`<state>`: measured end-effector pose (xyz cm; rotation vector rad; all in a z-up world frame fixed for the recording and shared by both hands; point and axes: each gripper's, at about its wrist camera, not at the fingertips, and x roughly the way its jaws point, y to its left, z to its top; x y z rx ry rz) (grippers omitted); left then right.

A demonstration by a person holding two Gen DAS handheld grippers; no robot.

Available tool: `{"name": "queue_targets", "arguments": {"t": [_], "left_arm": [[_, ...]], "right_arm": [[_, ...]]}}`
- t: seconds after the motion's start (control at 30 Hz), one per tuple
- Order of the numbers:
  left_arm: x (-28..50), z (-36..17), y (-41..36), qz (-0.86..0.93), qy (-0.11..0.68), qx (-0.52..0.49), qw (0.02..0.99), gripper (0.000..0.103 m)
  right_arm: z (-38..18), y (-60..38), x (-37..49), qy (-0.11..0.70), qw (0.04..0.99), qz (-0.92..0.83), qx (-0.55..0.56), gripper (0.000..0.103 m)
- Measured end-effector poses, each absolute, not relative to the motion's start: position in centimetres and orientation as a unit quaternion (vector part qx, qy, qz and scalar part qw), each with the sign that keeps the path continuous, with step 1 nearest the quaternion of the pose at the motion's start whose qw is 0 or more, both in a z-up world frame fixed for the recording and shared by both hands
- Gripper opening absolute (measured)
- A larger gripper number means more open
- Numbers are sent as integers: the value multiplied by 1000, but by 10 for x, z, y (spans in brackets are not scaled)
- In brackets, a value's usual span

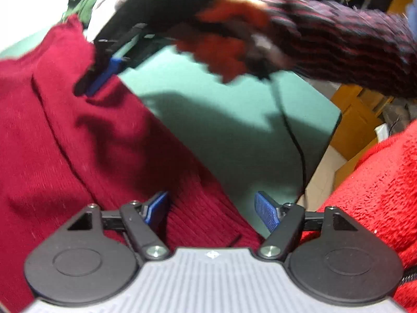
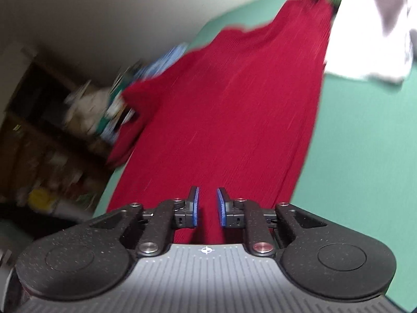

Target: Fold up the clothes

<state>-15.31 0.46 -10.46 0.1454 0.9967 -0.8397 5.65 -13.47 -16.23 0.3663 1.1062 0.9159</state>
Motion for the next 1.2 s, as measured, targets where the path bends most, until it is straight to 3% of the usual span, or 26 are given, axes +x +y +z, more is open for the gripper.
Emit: {"name": "queue_targets", "arguments": {"t": [0.23,0.5,0.67,0.87,1.2], "left_arm": [[-151,-110,24,-438,478,15,761,74],[-159,-110,67,-501,462,38,730,74],[-164,-104,108,-496,444,43,745,85],[-157,-115,152,-431,464,0,774,84],[-168,-132,185,-383,493,-47,780,81]], "right_arm": [[-164,-135,-3,514,760,368,154,15],[-153,-127,-93,520,786,307,132,17],[-144,-102,-133,470,845,248,60,18],[-152,-92,-153,425,882,199,31,18],[-135,-95,-148,449,873,190,1,25]]}}
